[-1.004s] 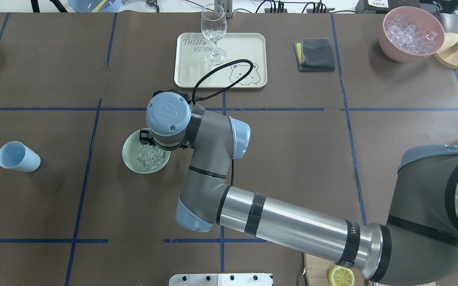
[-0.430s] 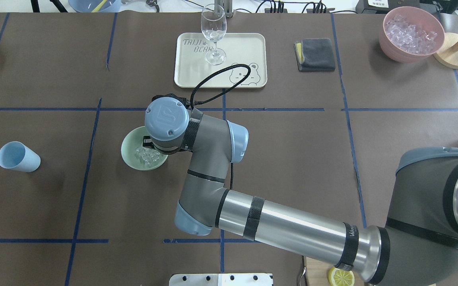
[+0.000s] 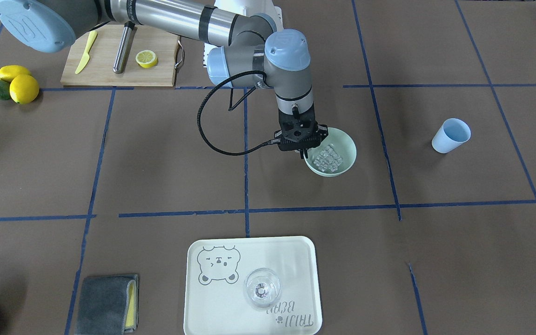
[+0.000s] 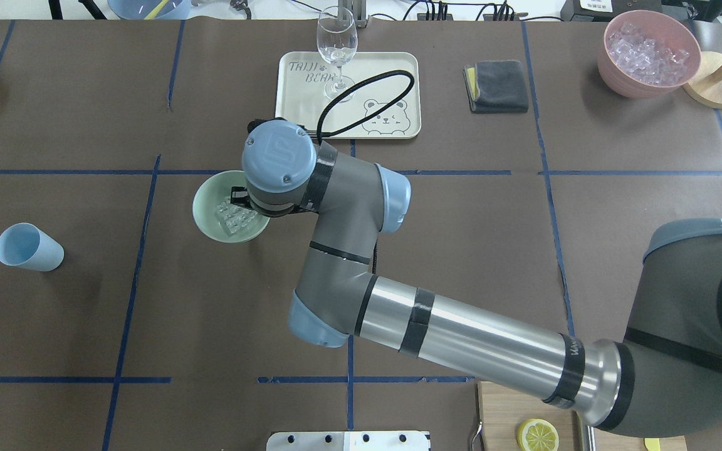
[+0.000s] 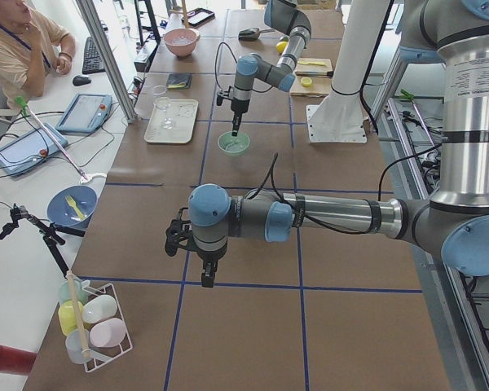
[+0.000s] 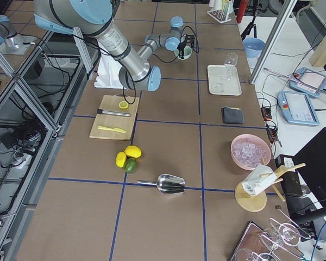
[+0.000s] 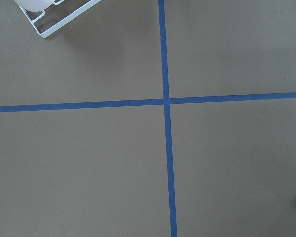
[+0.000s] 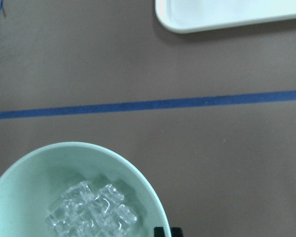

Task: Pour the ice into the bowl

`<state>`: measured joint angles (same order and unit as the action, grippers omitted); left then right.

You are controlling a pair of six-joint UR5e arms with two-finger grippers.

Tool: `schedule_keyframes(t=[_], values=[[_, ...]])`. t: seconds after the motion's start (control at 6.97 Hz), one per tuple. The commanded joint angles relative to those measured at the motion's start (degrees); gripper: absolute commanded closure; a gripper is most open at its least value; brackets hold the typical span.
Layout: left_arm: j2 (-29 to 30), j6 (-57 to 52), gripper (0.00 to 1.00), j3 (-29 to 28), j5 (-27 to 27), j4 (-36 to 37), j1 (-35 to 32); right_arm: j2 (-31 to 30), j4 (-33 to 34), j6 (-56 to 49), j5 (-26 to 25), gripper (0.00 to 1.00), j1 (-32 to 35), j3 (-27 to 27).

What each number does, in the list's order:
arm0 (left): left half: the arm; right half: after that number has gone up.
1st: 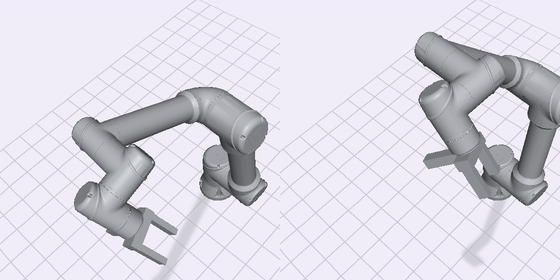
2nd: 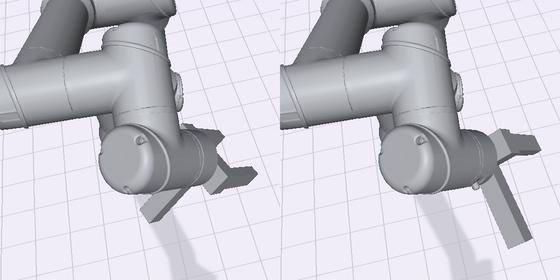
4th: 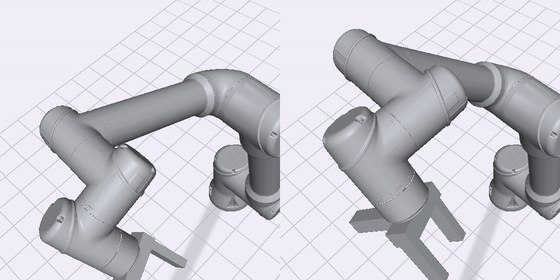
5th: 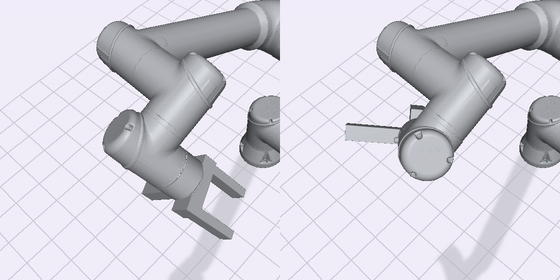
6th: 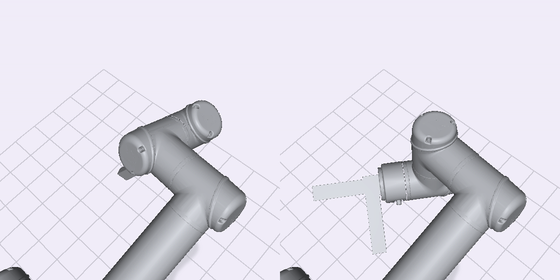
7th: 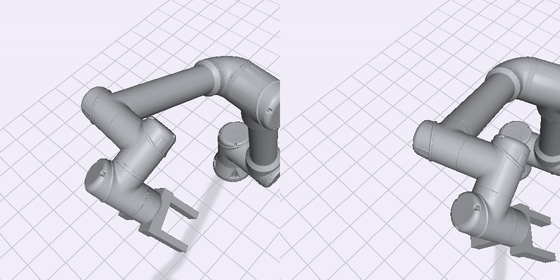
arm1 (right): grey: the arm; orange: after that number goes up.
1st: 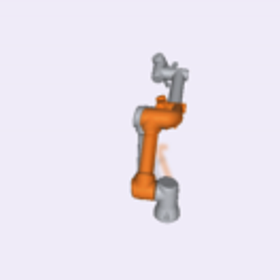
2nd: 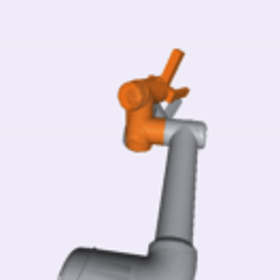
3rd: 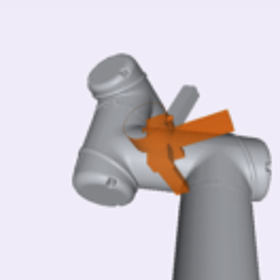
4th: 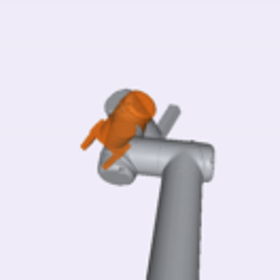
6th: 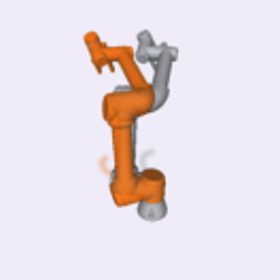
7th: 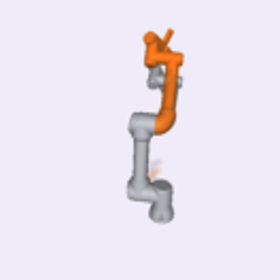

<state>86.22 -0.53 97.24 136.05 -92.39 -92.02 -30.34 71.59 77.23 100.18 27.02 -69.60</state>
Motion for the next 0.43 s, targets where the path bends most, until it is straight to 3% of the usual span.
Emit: schedule_keyframes(t=[0.0, 0.29], values=[[0.00, 0.00, 0.00, -0.12, 0.00, -0.33, 0.00, -12.90, 0.13, -3.46, 2.72, 1.00, 5.47, -12.94], [0.00, 0.00, 0.00, -0.12, 0.00, -0.33, 0.00, -28.56, 0.04, -14.07, 15.16, 1.00, 17.65, -24.40]])
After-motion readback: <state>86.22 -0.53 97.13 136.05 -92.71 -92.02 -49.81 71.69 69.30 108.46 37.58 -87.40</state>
